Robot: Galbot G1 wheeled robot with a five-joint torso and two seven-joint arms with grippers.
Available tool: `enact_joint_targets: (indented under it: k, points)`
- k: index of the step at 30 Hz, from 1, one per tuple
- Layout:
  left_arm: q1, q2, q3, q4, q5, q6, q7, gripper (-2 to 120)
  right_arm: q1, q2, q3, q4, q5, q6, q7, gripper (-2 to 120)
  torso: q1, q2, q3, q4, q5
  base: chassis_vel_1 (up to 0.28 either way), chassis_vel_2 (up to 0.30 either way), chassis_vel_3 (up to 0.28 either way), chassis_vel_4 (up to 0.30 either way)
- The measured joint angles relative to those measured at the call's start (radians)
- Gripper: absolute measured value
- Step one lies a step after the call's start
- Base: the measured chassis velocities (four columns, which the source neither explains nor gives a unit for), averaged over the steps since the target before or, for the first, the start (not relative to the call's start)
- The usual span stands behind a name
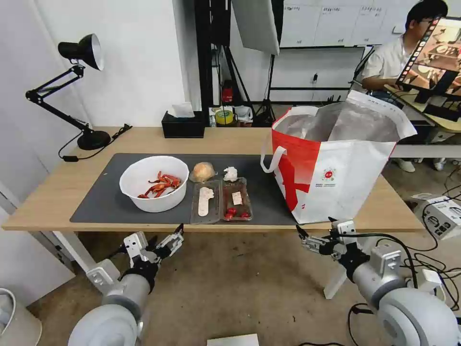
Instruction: Pick up the trash from the table and place it into the takeout bag.
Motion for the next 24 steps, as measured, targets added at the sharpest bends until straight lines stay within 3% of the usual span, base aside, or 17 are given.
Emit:
enact_joint_targets:
  k: [1, 8, 12, 24]
  points:
    - [-0.008, -0.001, 0.002, -0.008, -0.071, 0.000, -0.020, 100, 0.000, 0.000, 0.000, 0.000, 0.000, 0.000, 0.001, 100, 0.000, 0.000, 0.000, 0.0000, 0.0000, 0.000, 0.000, 0.000, 0.000]
    - [-0.038, -0.006, 0.024, -0.030, -0.242, 0.001, -0.114, 100, 0.003, 0.000, 0.000, -0.001, 0.000, 0.000, 0.002, 100, 0.000, 0.000, 0.000, 0.0000, 0.0000, 0.000, 0.000, 0.000, 0.000]
    - [-0.053, -0.015, 0.049, -0.031, -0.276, 0.001, -0.146, 100, 0.003, 0.002, 0.000, -0.002, -0.001, 0.000, 0.002, 100, 0.000, 0.000, 0.000, 0.0000, 0.0000, 0.000, 0.000, 0.000, 0.000]
    - [-0.075, -0.043, 0.109, -0.027, -0.285, -0.049, -0.156, 100, 0.002, -0.005, -0.002, -0.003, -0.003, 0.000, 0.003, 100, 0.000, 0.000, 0.000, 0.0000, 0.0000, 0.000, 0.000, 0.000, 0.000]
